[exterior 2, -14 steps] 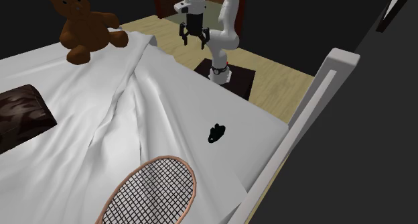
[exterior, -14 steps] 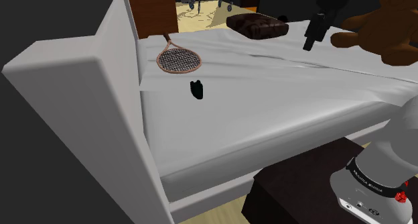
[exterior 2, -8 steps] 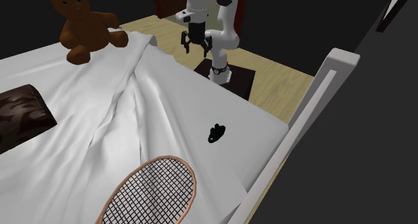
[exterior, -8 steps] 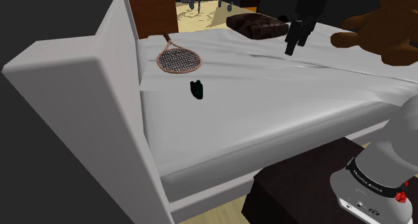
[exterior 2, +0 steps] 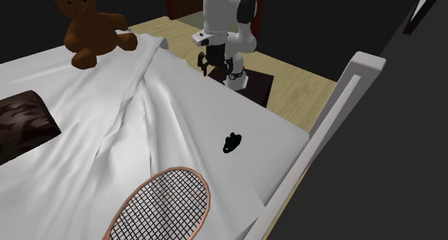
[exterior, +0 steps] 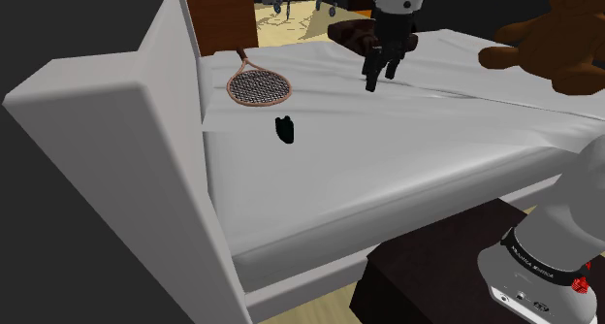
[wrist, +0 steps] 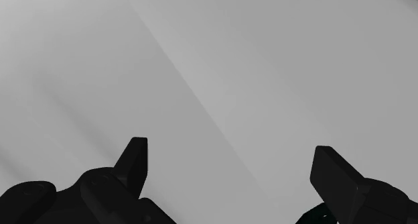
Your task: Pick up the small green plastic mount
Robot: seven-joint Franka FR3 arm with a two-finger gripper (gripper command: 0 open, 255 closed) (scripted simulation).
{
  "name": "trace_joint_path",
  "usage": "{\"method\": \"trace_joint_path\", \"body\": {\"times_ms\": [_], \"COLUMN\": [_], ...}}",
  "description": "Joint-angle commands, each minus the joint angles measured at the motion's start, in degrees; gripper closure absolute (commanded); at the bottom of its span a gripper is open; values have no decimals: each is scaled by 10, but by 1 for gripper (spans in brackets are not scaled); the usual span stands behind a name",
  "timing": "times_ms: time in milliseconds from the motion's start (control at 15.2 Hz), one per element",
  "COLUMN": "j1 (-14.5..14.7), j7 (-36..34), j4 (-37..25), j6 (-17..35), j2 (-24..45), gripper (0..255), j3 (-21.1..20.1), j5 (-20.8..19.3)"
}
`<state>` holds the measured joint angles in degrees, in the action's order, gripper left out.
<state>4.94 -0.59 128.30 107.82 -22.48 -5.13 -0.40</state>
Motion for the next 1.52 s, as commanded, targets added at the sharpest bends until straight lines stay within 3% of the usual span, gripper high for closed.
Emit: {"method": "trace_joint_path", "body": {"times_ms": [0,660,1254,1452], "j1": [4,30,68,68], "j7": [-9,-63,-102,-103], "j4": [-21,-177,-377,-362], "j6": [19,61,45,65], "j2": [41,250,444,449], "gripper": [0,0,0,0], "j3": [-9,-49,-65,-64], "j5": [2,-9,-37,-39]}}
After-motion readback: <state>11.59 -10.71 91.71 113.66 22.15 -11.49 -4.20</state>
